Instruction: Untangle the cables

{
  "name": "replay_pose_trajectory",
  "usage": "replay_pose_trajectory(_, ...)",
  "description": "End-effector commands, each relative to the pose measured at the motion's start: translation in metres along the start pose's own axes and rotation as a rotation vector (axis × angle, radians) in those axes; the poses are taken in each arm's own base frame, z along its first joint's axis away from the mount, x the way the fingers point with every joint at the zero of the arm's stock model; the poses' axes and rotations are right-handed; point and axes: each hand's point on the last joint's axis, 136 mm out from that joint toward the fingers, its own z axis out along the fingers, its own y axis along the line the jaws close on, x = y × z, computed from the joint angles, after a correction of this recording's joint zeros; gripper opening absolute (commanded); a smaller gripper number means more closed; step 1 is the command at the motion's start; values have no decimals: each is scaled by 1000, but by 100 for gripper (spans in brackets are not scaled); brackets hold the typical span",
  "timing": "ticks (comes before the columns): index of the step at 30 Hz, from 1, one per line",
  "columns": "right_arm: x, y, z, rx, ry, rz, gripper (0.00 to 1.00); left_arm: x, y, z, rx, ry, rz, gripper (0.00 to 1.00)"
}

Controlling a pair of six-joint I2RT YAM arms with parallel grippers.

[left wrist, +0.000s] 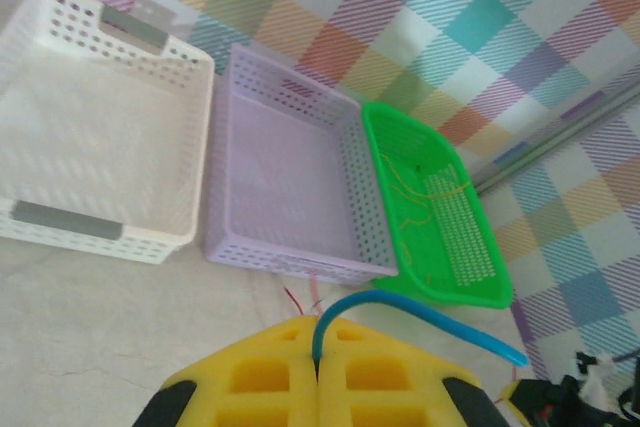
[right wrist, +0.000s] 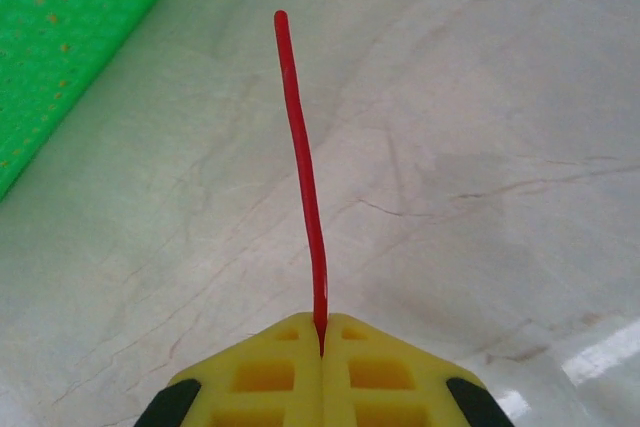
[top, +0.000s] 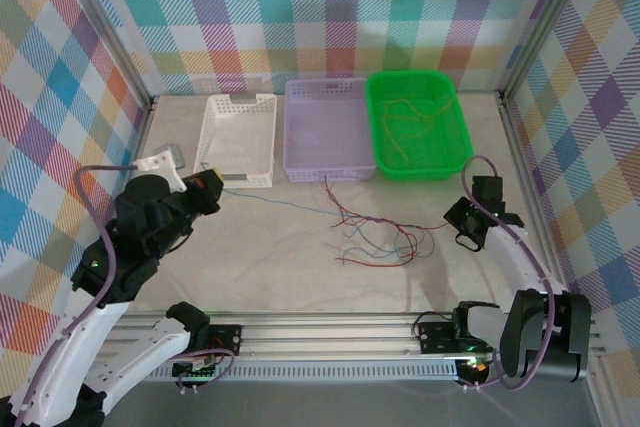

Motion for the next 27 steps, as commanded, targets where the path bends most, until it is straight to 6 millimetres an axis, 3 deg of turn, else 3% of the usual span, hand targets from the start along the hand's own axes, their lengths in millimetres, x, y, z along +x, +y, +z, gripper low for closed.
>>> replay_pose_trajectory(1, 6, -17, -2, 20, 15, 94, 0, -32, -4, -26, -24, -73, 82, 0)
replay_pose_trajectory(6, 2, -25, -8, 39, -17, 117, 0, -76, -20, -62, -5, -194, 111, 0)
replay_pose_trajectory(13, 5, -27, -1, 47, 0, 121, 0, -125, -49, -102, 69, -315, 114, 0)
replay_pose_trajectory(17, 6, -32, 2, 69, 1, 123, 0, -157, -60, -136, 91, -420, 122, 0)
replay_pose_trajectory(24, 5, -35, 4, 89, 2, 125, 0, -189, -64, -182, 103, -550, 134, 0)
replay_pose_trajectory(27, 5, -33, 4, 79, -1, 124, 0, -193, -68, -185, 126, -567, 128, 0)
